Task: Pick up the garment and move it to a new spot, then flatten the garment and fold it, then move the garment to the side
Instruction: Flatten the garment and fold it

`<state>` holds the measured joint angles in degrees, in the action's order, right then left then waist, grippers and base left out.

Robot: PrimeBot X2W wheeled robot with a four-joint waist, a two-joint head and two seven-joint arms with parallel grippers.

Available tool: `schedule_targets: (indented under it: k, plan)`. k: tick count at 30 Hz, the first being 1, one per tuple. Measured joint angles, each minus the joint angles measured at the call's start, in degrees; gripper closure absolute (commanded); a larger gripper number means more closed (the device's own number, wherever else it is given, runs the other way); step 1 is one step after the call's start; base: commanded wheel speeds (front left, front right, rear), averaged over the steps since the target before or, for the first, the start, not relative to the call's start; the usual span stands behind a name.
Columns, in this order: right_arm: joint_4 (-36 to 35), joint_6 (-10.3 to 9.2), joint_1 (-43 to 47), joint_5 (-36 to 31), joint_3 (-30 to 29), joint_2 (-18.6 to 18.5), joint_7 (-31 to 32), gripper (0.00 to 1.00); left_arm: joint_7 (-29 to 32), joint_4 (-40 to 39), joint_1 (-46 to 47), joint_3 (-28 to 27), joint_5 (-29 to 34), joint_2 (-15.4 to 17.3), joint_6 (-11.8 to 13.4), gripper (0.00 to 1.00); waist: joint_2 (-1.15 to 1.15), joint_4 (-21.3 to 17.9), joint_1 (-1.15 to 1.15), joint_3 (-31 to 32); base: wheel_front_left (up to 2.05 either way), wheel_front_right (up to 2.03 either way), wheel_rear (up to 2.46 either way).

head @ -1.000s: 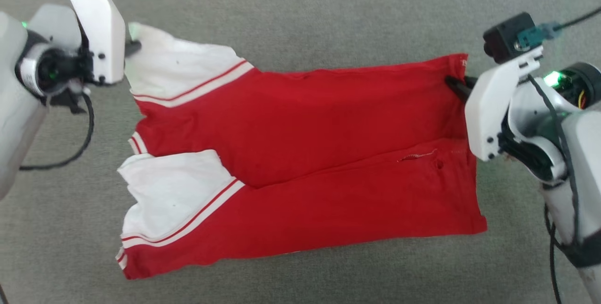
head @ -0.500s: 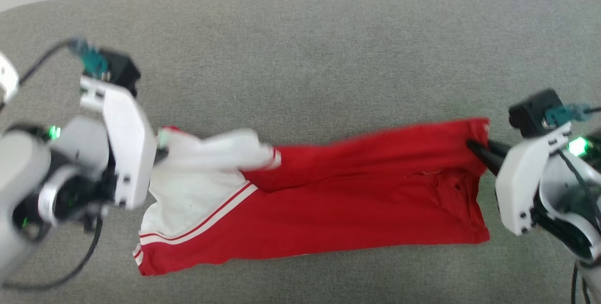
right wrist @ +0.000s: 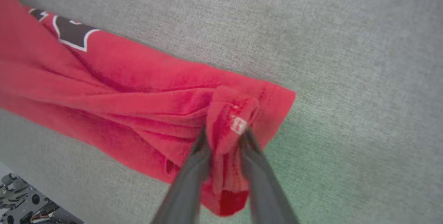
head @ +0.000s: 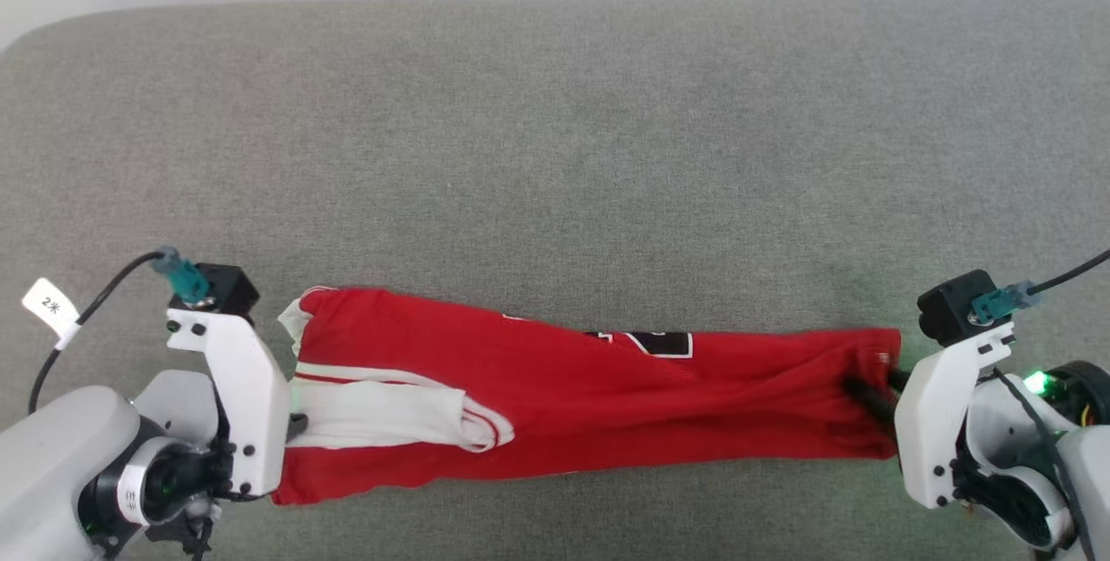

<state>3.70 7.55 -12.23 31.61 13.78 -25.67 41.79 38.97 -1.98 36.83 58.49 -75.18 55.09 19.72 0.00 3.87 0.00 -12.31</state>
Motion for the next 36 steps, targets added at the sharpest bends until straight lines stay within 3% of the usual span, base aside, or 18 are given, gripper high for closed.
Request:
schedule_targets:
  k: [1, 2, 3, 12, 22, 27, 36]
  plan:
    - [0.30, -0.04, -0.04, -0.02, 0.11, 0.21, 0.07, 0.00, -0.53, 1.30, -0.16, -0.15, -0.34, -0.49, -0.58, 0.26, 0.00, 0.06, 0.00, 0.23, 0.00, 0.00, 0.00]
    - [0.27, -0.04, -0.09, -0.01, 0.33, 0.27, 0.27, 0.00, -1.23, 2.55, -0.53, -0.38, -0.64, -0.86, -1.12, 0.10, 0.00, 0.07, 0.00, 0.47, 0.00, 0.00, 0.00]
    - [0.18, -0.04, -0.10, 0.11, 0.34, 0.35, 0.57, 0.00, -2.14, 3.54, -0.89, -0.48, -0.62, -1.18, -1.64, 0.00, 0.00, 0.09, 0.00, 0.71, 0.00, 0.00, 0.00]
    - [-6.21, -0.04, 3.36, 1.12, -3.14, -0.52, 4.79, 0.00, -11.77, 4.22, -4.70, -4.09, -2.05, -0.45, -3.57, 0.00, 0.00, 0.03, 0.00, 3.54, 0.00, 0.00, 0.00]
    - [-11.52, -0.04, 7.27, 0.88, -12.16, 2.79, 7.19, 0.00, -28.27, -0.76, -10.51, -8.60, 0.22, 2.56, -4.19, 0.00, 0.00, 0.35, 0.00, 4.89, 0.00, 0.00, 0.00]
    - [-9.37, -0.04, 7.06, 0.08, -14.74, 4.91, 7.90, 0.00, -37.65, -1.62, -14.34, -10.96, 0.67, 2.87, -4.93, 0.00, 0.00, 1.21, 0.00, 4.77, 0.00, 0.00, 0.00]
    - [1.10, -0.04, 3.97, 0.14, -14.89, 6.61, 10.37, 0.00, -49.72, -0.68, -20.18, -13.58, 1.23, 2.04, -5.14, 0.00, 0.00, 4.28, 0.00, 4.37, 0.00, 0.00, 0.00]
